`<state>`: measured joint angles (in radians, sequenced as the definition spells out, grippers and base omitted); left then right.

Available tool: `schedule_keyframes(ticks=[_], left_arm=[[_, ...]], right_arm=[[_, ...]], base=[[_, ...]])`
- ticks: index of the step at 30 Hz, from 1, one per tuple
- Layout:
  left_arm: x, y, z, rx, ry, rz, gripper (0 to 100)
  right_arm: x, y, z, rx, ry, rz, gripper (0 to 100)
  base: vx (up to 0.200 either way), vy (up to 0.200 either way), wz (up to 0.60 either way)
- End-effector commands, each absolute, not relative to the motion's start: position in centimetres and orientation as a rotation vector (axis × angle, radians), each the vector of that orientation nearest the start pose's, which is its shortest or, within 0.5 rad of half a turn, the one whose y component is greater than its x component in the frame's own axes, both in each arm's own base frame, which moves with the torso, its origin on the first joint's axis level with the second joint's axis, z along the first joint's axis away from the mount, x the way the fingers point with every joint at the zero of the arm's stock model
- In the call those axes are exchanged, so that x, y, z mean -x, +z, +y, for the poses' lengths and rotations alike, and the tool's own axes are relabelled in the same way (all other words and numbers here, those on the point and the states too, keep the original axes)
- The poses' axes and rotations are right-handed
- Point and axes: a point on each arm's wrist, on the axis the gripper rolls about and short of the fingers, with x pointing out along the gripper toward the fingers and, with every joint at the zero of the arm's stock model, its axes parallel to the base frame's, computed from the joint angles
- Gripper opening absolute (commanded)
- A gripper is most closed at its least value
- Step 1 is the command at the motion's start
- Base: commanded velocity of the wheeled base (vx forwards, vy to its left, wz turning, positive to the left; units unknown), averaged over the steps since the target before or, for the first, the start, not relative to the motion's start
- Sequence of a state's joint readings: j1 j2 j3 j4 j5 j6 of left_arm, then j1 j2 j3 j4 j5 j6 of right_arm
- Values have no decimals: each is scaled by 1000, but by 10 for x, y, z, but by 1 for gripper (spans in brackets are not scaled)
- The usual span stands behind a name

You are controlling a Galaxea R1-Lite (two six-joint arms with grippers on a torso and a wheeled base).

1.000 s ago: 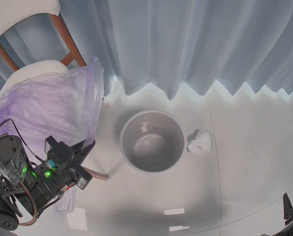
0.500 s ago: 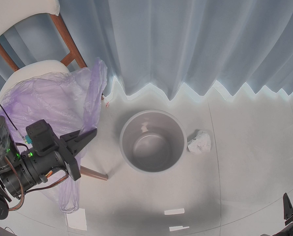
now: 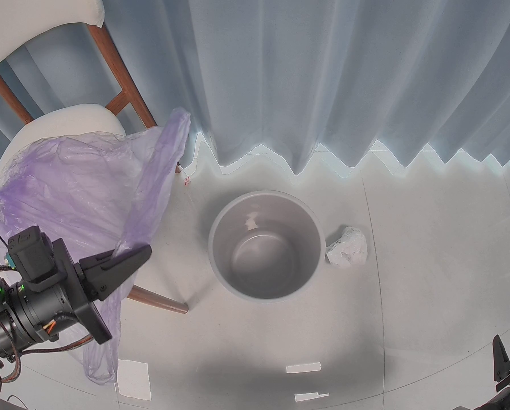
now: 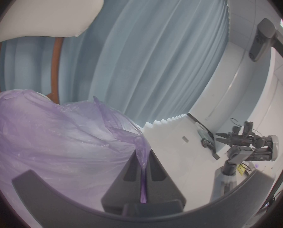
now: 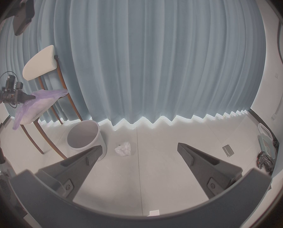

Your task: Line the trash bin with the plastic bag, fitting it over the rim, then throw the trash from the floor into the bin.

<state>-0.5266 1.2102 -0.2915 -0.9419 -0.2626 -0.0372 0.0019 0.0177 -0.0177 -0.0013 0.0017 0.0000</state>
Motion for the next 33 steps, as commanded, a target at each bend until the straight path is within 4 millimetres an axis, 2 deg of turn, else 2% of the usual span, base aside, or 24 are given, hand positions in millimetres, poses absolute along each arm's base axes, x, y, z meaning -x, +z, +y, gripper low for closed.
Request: schedule_keyframes(ticks=[1,4,6,9,10,13,17,20,25,33], left_arm=[[-130,194,-92,36,-878,-27,0],[-141,204,-102,-30,-989,-86,0],[-143,204,-98,-42,-1039,-95,0],[-145,199,-90,-31,-1000,-70,0],[-151,199,-80,-16,-934,-55,0],[-159,203,-75,5,-890,-56,0],[-165,208,-78,73,-880,-41,0],[-187,221,-88,134,-863,-38,0],[-211,215,-95,152,-758,-4,0],[-210,206,-95,159,-767,20,0]], right_arm=[[23,76,0,0,3,-2,100],[23,76,0,0,5,-2,100],[23,76,0,0,5,-2,100],[23,76,0,2,6,-2,100],[23,76,0,-2,2,-2,100],[23,76,0,0,5,-2,100],[23,76,0,0,6,-2,100],[23,76,0,0,6,-2,100],[23,76,0,0,6,-2,100],[23,76,0,0,6,-2,100]], base=[[0,0,0],[0,0,0],[0,0,0],[0,0,0],[0,0,0],[0,0,0],[0,0,0],[0,0,0],[0,0,0],[0,0,0]])
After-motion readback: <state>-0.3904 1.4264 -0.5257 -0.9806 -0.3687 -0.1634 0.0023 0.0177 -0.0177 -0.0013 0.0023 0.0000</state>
